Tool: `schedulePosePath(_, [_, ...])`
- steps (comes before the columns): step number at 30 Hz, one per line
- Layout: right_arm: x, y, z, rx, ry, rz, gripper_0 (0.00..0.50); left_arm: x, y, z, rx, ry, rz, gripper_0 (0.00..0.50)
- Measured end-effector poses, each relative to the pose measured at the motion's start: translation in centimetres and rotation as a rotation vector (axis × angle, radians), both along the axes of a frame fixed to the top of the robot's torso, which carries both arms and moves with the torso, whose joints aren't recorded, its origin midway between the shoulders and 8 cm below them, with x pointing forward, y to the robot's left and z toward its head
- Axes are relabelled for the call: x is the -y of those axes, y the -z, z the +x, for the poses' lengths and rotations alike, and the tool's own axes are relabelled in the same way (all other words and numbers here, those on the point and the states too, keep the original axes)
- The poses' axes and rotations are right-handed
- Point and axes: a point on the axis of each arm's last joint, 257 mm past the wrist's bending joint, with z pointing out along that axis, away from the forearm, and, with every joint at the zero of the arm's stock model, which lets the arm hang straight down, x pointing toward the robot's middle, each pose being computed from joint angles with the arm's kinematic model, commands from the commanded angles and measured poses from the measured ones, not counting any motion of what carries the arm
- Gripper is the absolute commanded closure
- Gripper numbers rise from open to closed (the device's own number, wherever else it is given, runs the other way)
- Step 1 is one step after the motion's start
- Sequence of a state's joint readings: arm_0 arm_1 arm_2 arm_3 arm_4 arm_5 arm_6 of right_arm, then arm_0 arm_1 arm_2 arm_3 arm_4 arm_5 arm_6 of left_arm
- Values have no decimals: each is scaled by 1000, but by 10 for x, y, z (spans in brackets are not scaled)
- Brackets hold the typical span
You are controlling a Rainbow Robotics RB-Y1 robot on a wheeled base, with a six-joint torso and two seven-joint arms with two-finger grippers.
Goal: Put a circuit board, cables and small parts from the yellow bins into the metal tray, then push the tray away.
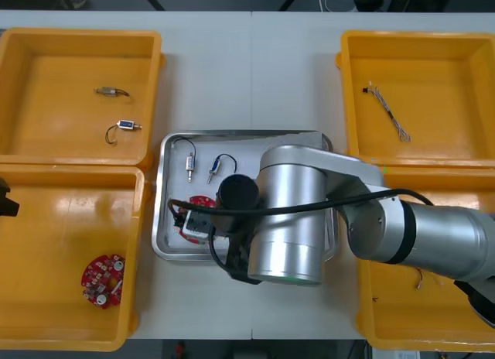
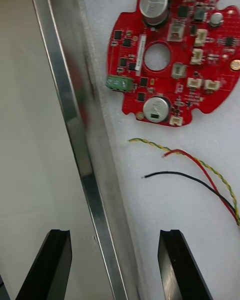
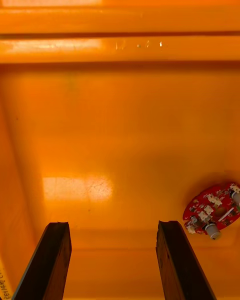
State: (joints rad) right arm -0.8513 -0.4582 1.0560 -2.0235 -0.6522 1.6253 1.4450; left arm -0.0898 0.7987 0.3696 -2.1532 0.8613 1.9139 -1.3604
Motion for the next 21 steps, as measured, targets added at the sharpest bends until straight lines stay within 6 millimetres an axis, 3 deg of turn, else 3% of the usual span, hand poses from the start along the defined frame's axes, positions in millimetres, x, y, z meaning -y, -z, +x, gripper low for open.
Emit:
schedulePosePath(10, [-1,42,-8,37,-62,-72,0,0,1,-1,-2,0,0,0])
schedulePosePath(21, [4,56,3,79,-55,-120,0,0,1,-1,-2,0,0,0])
